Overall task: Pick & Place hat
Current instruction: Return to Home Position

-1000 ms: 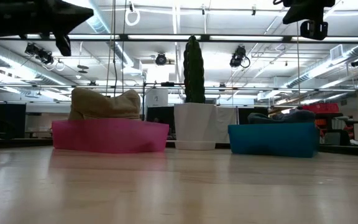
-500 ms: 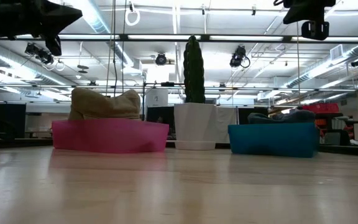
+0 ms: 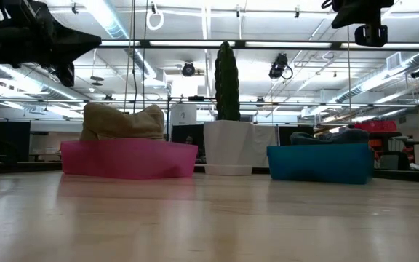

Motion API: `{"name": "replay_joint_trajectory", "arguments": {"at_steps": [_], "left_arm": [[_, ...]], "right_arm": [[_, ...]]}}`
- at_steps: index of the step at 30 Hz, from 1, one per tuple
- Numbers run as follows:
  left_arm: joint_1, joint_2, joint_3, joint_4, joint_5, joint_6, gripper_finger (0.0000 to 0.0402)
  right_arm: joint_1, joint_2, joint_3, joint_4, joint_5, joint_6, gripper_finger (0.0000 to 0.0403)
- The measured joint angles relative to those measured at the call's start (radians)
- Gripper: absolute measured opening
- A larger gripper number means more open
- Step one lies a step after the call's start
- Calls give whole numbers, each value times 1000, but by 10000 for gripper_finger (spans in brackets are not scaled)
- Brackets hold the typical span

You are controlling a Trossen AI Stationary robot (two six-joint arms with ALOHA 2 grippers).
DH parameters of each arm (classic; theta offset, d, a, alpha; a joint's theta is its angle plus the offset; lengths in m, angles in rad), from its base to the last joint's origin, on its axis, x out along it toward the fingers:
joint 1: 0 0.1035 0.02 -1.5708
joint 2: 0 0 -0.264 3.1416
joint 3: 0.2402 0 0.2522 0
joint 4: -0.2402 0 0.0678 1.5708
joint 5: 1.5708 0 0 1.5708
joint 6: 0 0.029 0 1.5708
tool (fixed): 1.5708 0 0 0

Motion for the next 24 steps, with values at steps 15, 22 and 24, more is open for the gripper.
{"name": "replay_joint_trajectory", "arguments": {"at_steps": [15,22,24], "left_arm": [[0,2,-19,-95,-71,-28,5],[0,3,-18,-153,-67,-74,5],[0,5,-18,-158,-67,-46,5]], "right_arm": [[0,9,0,-2,-24,-75,8],[0,9,0,-6,-27,-80,9],[0,9,0,-10,-27,-80,9]]}}
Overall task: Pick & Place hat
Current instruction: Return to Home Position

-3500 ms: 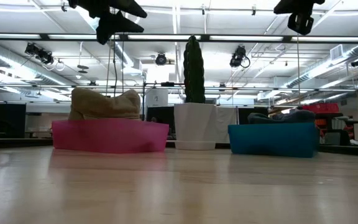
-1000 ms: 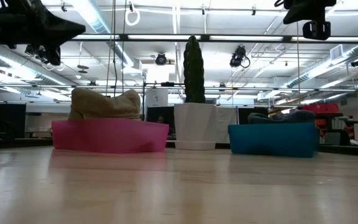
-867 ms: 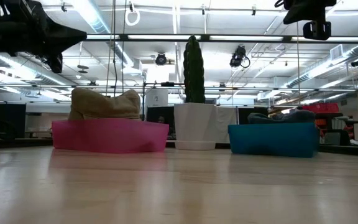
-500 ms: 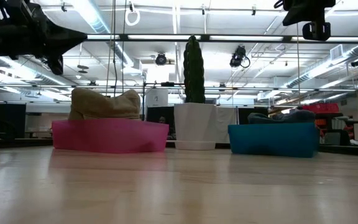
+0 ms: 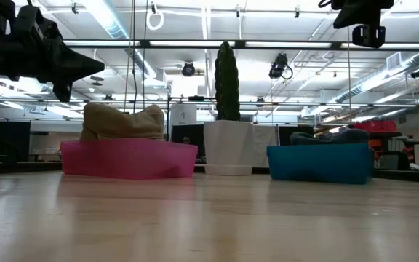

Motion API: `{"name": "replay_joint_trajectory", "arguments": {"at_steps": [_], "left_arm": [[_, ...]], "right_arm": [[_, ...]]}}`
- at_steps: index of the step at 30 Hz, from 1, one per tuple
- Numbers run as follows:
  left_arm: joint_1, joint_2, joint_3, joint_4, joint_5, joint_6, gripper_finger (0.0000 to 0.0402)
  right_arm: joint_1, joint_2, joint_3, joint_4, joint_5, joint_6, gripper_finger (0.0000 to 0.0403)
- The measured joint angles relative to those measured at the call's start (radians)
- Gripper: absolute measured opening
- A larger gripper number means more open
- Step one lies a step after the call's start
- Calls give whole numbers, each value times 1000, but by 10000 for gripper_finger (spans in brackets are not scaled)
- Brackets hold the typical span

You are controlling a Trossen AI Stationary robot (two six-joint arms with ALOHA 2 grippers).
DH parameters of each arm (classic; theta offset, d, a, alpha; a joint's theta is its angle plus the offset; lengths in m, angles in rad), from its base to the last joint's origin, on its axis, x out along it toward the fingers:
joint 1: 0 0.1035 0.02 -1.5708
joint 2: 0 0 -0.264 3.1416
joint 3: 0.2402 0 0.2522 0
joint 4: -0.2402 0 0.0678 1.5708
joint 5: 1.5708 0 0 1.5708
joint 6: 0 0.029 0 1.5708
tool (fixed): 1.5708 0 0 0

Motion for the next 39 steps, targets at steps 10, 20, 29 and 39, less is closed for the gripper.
{"name": "replay_joint_trajectory", "arguments": {"at_steps": [10,20,29,39], "left_arm": [[0,-1,0,0,-1,165,5],[0,-1,-2,20,-1,177,5],[0,-1,-2,29,-1,177,5],[0,-1,-2,34,-1,177,5]], "right_arm": [[0,-13,0,-32,33,-105,9],[0,-164,0,-79,167,-246,9],[0,-474,-226,372,61,-218,9],[2,-772,-590,1081,-133,-25,3]]}}
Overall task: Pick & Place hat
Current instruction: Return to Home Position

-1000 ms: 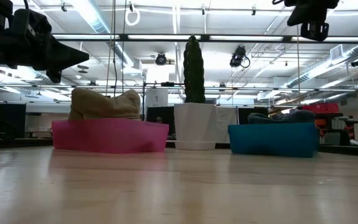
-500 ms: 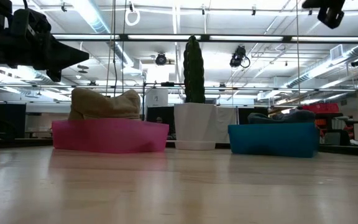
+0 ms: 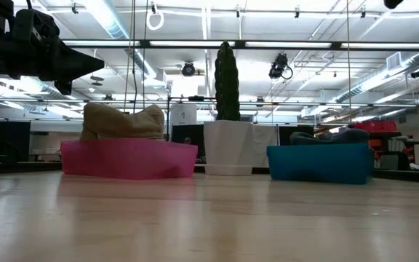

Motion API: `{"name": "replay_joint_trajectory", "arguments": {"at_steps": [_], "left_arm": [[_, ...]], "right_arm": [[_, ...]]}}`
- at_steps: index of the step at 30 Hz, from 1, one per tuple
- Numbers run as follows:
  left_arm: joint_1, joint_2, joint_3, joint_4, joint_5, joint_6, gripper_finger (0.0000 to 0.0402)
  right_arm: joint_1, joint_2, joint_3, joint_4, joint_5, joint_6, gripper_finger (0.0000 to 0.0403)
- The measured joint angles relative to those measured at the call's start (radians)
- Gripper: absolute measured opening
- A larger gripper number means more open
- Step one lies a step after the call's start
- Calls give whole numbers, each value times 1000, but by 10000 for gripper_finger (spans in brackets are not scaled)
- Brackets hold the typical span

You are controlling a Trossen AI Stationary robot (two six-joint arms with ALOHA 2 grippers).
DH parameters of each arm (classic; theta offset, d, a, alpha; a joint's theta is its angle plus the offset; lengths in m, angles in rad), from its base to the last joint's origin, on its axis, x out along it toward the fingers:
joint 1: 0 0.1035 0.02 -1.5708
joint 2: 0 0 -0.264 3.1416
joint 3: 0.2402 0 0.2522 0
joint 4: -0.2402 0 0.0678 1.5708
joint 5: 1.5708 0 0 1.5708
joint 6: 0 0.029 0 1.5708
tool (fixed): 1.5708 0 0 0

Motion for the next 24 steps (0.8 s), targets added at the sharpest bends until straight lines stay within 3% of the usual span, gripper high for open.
{"name": "replay_joint_trajectory", "arguments": {"at_steps": [3,7,15,19,24], "left_arm": [[0,0,0,1,0,0,5],[0,0,0,1,0,0,5],[0,0,0,1,1,0,5],[0,0,0,1,1,0,5],[0,0,0,2,1,0,5]], "right_arm": [[0,-88,-41,6,-4,9,3],[6,-88,-57,52,-90,44,2],[18,-91,-72,73,-144,55,1],[47,-89,-138,120,-134,98,1],[83,-90,-273,246,-49,98,0]]}}
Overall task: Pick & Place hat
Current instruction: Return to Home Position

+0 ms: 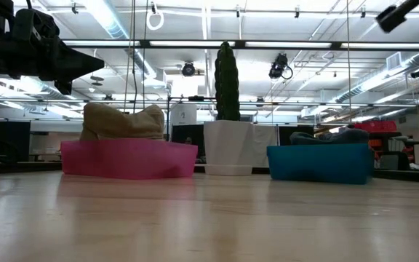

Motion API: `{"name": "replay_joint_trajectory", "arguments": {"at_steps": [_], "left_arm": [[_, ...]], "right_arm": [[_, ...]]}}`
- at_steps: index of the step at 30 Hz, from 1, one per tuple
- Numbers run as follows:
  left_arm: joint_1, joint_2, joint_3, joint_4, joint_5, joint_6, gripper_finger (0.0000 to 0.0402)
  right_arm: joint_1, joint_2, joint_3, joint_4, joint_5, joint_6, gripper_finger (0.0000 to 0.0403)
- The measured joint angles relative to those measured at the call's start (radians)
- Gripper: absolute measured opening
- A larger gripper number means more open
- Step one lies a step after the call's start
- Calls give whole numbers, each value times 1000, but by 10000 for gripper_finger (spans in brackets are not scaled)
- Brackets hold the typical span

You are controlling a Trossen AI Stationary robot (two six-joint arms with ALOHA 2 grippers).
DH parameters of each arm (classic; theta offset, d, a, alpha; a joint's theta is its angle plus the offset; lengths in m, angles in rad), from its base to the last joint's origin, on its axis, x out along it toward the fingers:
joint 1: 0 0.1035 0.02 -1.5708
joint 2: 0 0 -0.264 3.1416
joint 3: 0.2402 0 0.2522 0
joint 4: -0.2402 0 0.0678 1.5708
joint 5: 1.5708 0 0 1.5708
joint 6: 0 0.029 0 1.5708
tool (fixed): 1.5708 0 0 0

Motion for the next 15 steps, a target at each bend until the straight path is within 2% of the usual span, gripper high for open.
{"name": "replay_joint_trajectory", "arguments": {"at_steps": [5,9,15], "left_arm": [[0,0,0,0,0,0,5],[0,0,0,0,0,0,5],[0,0,0,1,0,0,5]], "right_arm": [[2,0,-58,34,32,-97,0],[-17,-1,-26,27,-54,-155,0],[-59,0,-9,-162,-106,-228,0]]}}
